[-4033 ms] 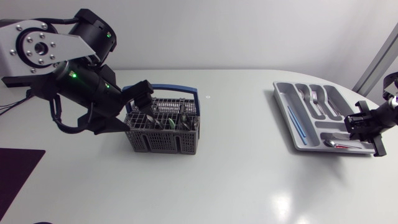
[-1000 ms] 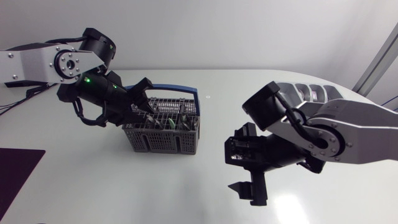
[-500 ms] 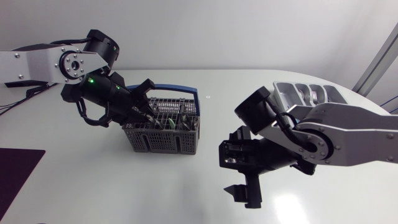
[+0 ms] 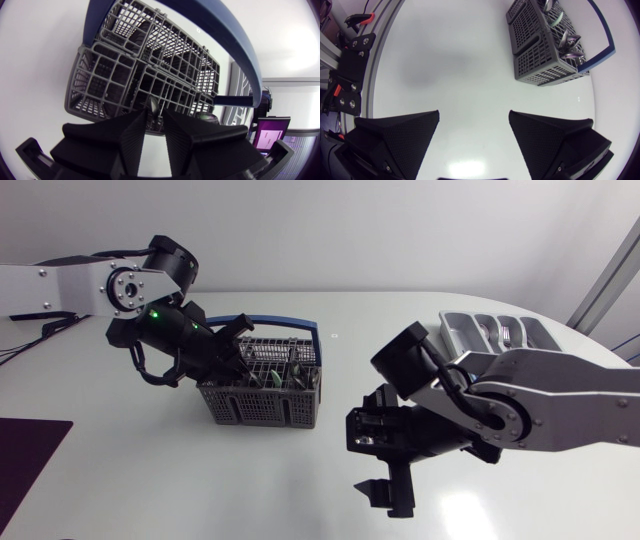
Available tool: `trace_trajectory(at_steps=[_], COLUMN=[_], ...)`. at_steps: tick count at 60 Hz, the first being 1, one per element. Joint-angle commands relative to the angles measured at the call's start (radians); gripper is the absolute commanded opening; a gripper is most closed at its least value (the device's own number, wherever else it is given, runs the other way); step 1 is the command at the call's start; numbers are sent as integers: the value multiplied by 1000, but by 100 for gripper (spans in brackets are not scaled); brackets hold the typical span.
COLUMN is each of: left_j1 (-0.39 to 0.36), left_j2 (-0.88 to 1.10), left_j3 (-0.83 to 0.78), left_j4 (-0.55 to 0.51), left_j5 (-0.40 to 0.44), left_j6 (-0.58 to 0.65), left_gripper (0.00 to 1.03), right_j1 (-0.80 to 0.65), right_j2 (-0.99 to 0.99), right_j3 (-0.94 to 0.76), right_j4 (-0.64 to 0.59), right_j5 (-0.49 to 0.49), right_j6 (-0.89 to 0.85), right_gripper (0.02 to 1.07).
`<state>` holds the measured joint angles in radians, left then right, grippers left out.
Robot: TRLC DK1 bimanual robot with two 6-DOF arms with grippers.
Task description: Unload the cutlery basket into the drawer organizer.
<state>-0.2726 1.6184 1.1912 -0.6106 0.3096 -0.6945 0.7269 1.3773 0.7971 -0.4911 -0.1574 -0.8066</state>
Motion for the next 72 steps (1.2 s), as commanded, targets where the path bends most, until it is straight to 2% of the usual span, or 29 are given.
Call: trace_trajectory(at_steps=[1,3,13,30,33,72], left_j1=[-7,-7,1,3,3,9], left_j2=[23,24,24,29,26,-126], left_j3=[21,22,25,25,25,-16], left_j4=[-2,-2,6,17,22,23], left_j5=[6,6,5,2,-6,-10], left_j6=[20,21,26,36,36,43], left_gripper=[24,24,10,10,4,4], right_j1=[20,23,39,48,48,71], right_j2=[26,29,40,51,51,40], right_j3=[11,13,21,21,21,21], right_j4=[11,11,23,29,29,17], right_j5=[-5,-5,-5,-8,-8,-5], right_j6=[29,30,41,46,46,58], right_gripper=[102,102,102,102,102,102])
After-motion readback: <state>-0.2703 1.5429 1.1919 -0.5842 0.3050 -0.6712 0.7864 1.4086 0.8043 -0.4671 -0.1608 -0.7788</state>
